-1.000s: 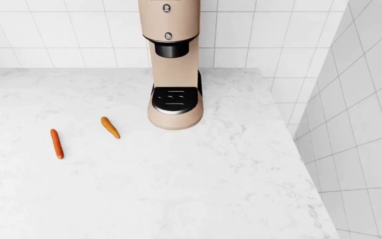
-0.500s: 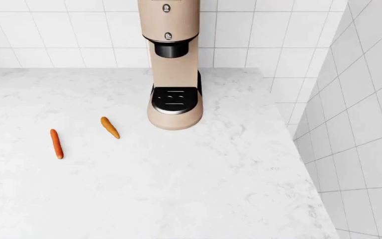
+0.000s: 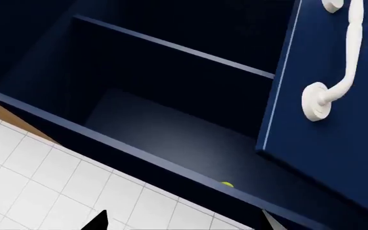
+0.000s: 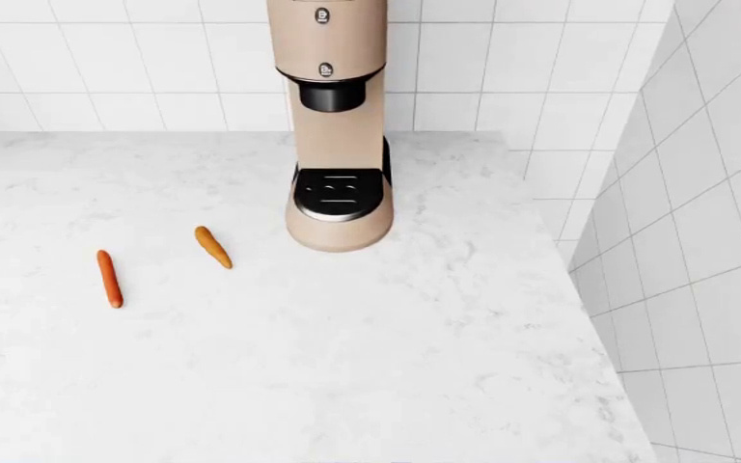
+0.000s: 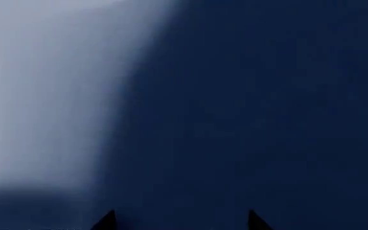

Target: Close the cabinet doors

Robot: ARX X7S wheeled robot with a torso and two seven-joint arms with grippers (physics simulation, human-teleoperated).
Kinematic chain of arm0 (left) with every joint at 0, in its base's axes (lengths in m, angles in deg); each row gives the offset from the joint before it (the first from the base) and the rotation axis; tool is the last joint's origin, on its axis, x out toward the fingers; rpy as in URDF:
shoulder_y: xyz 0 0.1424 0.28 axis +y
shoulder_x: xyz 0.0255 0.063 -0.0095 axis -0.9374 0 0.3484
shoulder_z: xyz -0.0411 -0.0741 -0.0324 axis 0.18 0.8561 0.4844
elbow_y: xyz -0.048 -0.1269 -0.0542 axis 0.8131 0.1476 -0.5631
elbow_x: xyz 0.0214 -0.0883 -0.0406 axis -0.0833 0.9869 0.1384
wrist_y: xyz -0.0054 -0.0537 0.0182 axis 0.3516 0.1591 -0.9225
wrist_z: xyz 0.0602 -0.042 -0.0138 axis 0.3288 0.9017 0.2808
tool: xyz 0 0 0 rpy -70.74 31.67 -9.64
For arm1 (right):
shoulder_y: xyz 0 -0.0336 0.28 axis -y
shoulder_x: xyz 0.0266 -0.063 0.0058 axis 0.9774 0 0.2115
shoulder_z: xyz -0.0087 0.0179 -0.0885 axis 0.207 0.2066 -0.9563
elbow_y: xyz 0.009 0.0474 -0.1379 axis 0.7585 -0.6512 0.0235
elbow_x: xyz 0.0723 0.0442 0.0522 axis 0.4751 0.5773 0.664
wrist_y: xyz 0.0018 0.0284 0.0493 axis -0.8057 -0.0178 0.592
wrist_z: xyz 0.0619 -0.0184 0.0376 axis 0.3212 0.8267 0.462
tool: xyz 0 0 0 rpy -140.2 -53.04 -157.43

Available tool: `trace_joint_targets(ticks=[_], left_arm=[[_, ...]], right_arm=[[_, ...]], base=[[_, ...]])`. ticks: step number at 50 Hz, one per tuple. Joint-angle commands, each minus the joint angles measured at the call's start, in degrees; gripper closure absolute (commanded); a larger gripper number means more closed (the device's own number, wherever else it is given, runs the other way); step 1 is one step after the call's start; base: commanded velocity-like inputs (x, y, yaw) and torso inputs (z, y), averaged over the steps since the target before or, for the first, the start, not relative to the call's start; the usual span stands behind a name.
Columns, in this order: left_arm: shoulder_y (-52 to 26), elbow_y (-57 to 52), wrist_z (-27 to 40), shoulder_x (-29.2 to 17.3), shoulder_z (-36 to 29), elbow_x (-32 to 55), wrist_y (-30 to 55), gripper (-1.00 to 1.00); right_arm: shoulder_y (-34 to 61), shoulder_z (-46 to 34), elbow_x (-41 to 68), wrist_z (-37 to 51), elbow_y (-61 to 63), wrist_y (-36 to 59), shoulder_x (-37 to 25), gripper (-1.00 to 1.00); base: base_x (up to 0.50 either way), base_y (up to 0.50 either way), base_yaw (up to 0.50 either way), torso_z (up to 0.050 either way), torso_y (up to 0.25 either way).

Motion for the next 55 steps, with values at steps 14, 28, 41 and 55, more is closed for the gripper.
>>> trace_joint_targets(ticks=[14, 28, 41, 55], left_arm=[[-0.1, 5.5, -2.6, 2.3, -0.6, -0.6, 1.0, -1.00], [-0.7, 10.2, -3.6, 4.2, -1.0, -1.8, 2.4, -1.00], [-0.4, 9.8, -3.5, 3.1, -0.2, -1.0, 2.1, -1.00], [0.3, 6.9, -2.8, 0.4, 1.7, 1.2, 0.5, -1.00]], right_arm=[[2.9, -0.1, -3.7, -21.6, -45.0, -3.7, 22.5, -1.00], [4.1, 14.3, -17.0, -24.3, -52.6, -1.8, 26.9, -1.00], [5.6, 60.9, -64.3, -29.4, -52.6, 6.9, 31.3, -1.00], [12.4, 74.4, -80.3, -34.1, -52.5, 10.6, 33.8, -1.00]], base=[[0.00, 0.00, 0.00, 0.002, 0.000], [0.00, 0.00, 0.00, 0.001, 0.000], [0.00, 0.00, 0.00, 0.000, 0.000], [0.00, 0.00, 0.00, 0.000, 0.000]])
